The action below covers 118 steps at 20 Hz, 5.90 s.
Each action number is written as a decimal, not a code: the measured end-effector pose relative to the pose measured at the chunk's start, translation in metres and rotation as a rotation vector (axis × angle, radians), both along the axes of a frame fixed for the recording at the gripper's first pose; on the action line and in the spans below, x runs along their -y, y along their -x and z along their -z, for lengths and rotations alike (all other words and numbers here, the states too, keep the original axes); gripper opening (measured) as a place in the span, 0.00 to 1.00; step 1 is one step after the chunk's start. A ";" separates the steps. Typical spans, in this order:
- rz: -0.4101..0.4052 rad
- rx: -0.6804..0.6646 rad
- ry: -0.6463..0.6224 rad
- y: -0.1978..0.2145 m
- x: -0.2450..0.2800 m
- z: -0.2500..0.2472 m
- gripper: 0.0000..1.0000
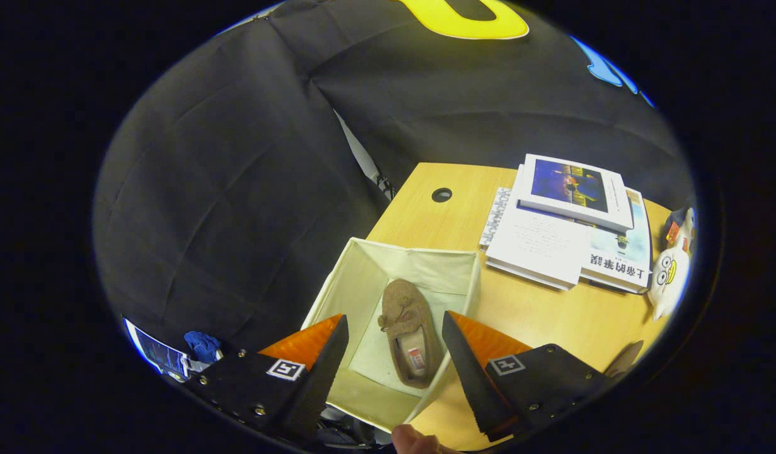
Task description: Open the storage box then place both shoes into the box .Put the left shoe in first, then the right shoe, with the right side of both shoes facing outward in a uniform manner.
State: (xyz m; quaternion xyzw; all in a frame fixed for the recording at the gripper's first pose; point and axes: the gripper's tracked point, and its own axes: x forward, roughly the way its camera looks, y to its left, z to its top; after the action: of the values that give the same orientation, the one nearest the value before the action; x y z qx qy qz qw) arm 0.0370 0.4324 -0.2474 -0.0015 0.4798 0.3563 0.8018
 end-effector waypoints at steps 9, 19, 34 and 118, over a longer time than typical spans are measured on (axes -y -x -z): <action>0.066 0.184 -0.035 -0.008 0.094 -0.053 0.96; 0.286 0.223 -0.008 0.002 0.232 -0.044 0.97; 0.510 0.165 0.158 0.030 0.424 0.040 0.97; -0.125 -0.029 0.171 0.005 -0.030 0.045 0.01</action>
State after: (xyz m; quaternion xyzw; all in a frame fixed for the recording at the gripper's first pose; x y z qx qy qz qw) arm 0.0316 0.4629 -0.2921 -0.0949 0.5191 0.3634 0.7678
